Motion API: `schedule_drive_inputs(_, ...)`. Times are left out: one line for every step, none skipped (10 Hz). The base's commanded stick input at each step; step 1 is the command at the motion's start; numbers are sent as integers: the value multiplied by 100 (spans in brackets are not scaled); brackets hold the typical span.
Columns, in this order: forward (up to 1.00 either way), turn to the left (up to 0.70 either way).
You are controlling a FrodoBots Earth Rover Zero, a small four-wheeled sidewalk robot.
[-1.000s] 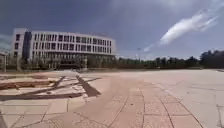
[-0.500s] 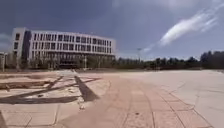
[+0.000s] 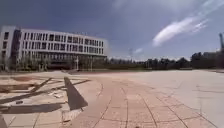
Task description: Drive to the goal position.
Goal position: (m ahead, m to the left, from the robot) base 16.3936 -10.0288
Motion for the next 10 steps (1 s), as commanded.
schedule_drive_inputs(70,-1)
schedule_drive_inputs(70,-1)
schedule_drive_inputs(70,-1)
schedule_drive_inputs(70,-1)
schedule_drive_inputs(70,-1)
schedule_drive_inputs(70,-1)
schedule_drive_inputs(70,-1)
schedule_drive_inputs(70,-1)
schedule_drive_inputs(70,-1)
schedule_drive_inputs(70,-1)
